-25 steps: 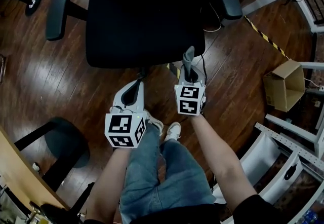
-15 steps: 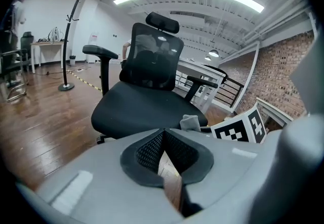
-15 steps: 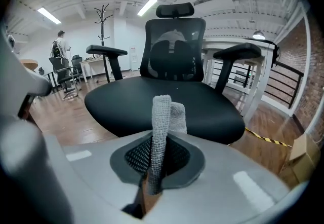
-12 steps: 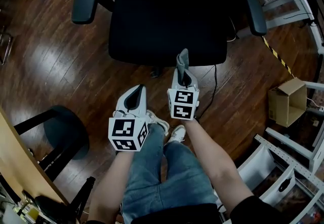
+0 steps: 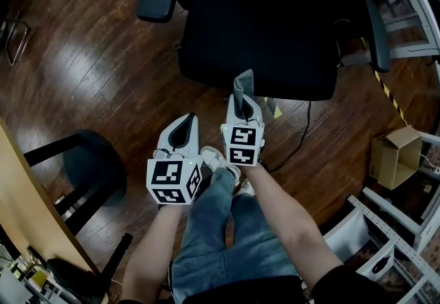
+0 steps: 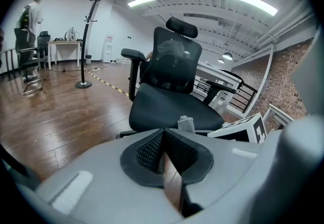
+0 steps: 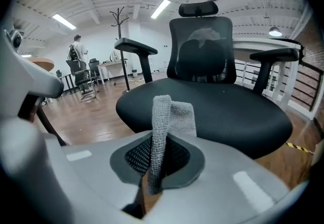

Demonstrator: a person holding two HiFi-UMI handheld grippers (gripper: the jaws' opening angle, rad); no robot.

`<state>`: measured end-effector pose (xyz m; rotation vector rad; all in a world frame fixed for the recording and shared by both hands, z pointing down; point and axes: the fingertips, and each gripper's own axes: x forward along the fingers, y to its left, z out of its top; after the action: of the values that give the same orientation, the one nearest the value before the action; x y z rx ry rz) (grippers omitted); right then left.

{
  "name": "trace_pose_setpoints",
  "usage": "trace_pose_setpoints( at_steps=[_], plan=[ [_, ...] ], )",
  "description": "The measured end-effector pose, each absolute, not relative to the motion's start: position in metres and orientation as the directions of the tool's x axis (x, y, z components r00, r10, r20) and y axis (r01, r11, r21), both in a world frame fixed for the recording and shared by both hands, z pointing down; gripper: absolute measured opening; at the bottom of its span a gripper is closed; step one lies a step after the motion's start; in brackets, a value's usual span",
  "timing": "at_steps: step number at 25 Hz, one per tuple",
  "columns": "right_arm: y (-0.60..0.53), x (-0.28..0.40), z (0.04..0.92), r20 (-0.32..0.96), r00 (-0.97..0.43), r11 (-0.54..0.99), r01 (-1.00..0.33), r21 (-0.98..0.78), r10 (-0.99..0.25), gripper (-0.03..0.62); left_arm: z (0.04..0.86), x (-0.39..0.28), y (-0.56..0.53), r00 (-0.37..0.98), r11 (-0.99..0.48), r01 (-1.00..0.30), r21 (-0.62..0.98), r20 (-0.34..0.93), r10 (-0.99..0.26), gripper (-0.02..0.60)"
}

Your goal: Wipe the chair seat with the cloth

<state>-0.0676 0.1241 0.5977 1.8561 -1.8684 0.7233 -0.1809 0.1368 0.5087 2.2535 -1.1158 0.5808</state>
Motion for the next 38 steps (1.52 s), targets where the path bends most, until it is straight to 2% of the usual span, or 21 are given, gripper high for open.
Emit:
trace_pose_setpoints(
  at_steps=[21,30,38],
  plan=[
    [0.061,-0.199,0.582,0.575,-0.225,0.156,-0.973,-0.169,-0.787,0.006,0.504,-0.274,0.093,0.452,-0.389,-0.888,0.244,0.616,-0.645,0.005],
    [0.071,-0.176,0.561,0.579,-0.205,0.152,-0.979,-0.139,-0.789,0.006,0.488,-0.250,0.096,0.484,-0.428,-0.869,0.247,0.606,-0.631,0.005],
    [0.119,-0.122,0.487,0.531,-0.164,0.138,-0.986,-0.089,-0.832,0.006,0.445,-0.198,0.130,0.534,-0.463,-0.842,0.276,0.540,-0.650,0.005]
  ],
)
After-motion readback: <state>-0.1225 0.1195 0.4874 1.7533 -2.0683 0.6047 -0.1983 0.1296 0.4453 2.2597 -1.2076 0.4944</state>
